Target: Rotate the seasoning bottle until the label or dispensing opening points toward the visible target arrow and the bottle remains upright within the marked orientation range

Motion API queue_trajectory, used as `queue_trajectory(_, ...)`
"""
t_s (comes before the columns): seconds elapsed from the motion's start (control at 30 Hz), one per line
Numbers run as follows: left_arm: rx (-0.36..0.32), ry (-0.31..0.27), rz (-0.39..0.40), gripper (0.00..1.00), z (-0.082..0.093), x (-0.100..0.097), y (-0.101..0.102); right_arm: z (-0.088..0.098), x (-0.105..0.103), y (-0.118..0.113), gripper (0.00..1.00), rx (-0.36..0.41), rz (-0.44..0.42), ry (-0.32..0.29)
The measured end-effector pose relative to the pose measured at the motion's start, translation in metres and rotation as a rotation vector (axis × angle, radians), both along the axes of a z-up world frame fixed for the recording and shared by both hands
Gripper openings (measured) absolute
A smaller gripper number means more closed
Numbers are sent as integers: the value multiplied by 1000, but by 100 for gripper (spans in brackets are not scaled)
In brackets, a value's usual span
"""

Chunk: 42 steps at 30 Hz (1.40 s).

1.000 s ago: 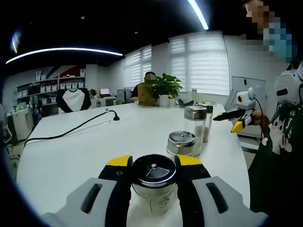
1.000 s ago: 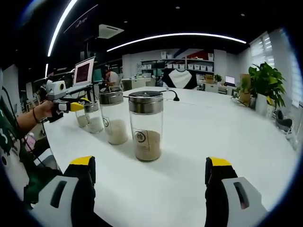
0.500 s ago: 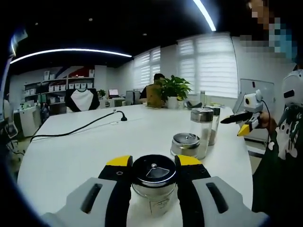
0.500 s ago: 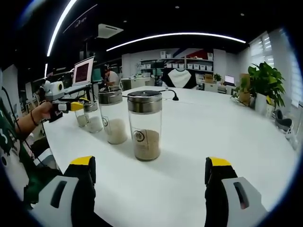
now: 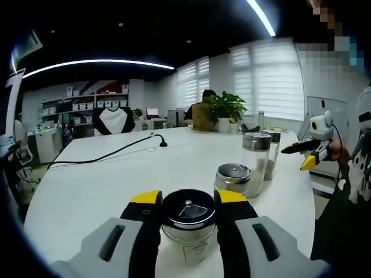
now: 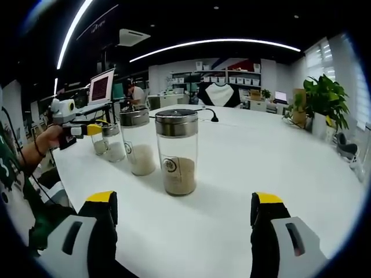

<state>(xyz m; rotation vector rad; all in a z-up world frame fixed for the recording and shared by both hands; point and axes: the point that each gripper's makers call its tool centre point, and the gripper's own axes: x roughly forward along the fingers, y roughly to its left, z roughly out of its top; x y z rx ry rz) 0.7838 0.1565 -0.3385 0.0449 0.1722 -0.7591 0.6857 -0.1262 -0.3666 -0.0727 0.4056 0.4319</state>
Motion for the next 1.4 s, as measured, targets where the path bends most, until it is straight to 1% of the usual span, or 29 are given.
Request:
queue_trajectory(0.3, -7, 0, 68, 37, -1, 3, 3, -1, -1, 0, 98, 2, 0, 0)
queue_trajectory(0.73, -6, -2, 144, 37, 0, 5, 5, 0, -1, -2, 97, 3, -7, -1)
queue_trajectory(0.93, 7, 0, 177, 37, 0, 6, 6, 0, -1, -2, 97, 3, -6, 0)
queue_trajectory(1.0, 24, -3, 193, 37, -1, 5, 5, 0, -1, -2, 97, 4, -7, 1)
queue_trajectory(1.13, 26, -4, 220, 37, -1, 6, 6, 0, -1, -2, 97, 6, -7, 4)
queue_trajectory(1.4, 31, 0, 239, 37, -1, 6, 8, 1, -1, -3, 97, 4, -10, 1)
